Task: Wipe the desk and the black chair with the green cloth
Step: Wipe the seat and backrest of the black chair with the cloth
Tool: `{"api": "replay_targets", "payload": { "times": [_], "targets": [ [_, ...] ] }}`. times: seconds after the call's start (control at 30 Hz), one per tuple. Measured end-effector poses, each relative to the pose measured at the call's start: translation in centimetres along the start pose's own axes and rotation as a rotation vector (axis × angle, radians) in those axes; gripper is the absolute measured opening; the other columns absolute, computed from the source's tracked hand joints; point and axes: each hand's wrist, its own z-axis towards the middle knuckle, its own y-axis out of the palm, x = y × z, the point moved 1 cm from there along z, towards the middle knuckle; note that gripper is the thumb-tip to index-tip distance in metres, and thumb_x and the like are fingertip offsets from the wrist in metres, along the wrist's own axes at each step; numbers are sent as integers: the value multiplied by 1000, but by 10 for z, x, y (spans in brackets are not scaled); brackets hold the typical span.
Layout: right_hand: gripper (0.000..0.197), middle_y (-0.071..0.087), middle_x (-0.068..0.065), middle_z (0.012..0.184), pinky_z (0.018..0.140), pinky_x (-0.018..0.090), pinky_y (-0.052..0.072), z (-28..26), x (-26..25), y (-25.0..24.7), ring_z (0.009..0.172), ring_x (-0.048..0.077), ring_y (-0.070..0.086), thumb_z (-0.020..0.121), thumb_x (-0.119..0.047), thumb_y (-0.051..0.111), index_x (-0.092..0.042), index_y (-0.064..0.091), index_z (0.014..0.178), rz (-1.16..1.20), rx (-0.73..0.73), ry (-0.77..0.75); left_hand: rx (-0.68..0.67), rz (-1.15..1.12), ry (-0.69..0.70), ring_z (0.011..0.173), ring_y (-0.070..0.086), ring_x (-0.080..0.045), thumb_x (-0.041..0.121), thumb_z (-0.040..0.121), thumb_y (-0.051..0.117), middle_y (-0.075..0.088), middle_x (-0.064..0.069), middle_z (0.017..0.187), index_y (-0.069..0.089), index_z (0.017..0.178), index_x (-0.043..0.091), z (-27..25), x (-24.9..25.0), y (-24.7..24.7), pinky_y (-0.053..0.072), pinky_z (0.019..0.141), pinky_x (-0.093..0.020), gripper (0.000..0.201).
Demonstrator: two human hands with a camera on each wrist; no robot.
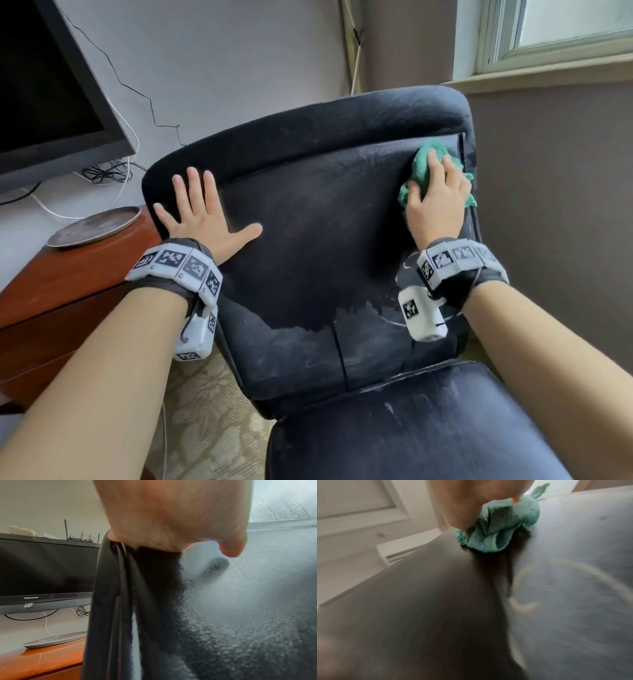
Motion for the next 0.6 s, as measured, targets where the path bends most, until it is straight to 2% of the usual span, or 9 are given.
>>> {"api": "replay_targets", "payload": {
  "times": [0.13,0.23,0.33,0.47,0.6],
  "targets": [
    [59,27,8,153,115,36,11,-56,22,1,143,33,15,92,-22,55,-18,33,146,-38,-120,-82,14,-10,4,143,-21,-27,73,81,42,-23,-9,156,-18,148,10,0,2,0,-4,112,-58,110],
    [65,10,6,159,118,40,5,-80,32,7,146,33,-1,94,-21,52,-19,20,150,-95,-251,-72,15,-27,4,143,-22,-27,73,81,42,-23,-9,156,-17,148,11,-1,0,1,-5,112,-58,109],
    [63,-1,9,159,117,42,0,-59,21,9,144,38,-6,99,-21,42,-13,8,151,-128,-283,-36,10,-23,5,143,-22,-26,73,81,42,-23,-8,156,-17,148,11,0,1,0,-5,112,-57,109],
    [60,-1,11,159,116,43,-2,9,-1,-1,144,38,-4,100,-24,33,-10,5,151,-102,-155,50,2,-27,11,143,-22,-27,73,81,42,-24,-9,155,-18,148,11,-1,0,-1,-6,112,-57,109],
    [57,2,7,160,115,42,6,48,-16,-10,145,34,2,101,-27,30,-14,8,152,55,-81,286,-8,-10,15,142,-23,-27,73,81,42,-25,-9,155,-20,147,11,-2,-1,-2,-5,112,-57,110]
  ]
}}
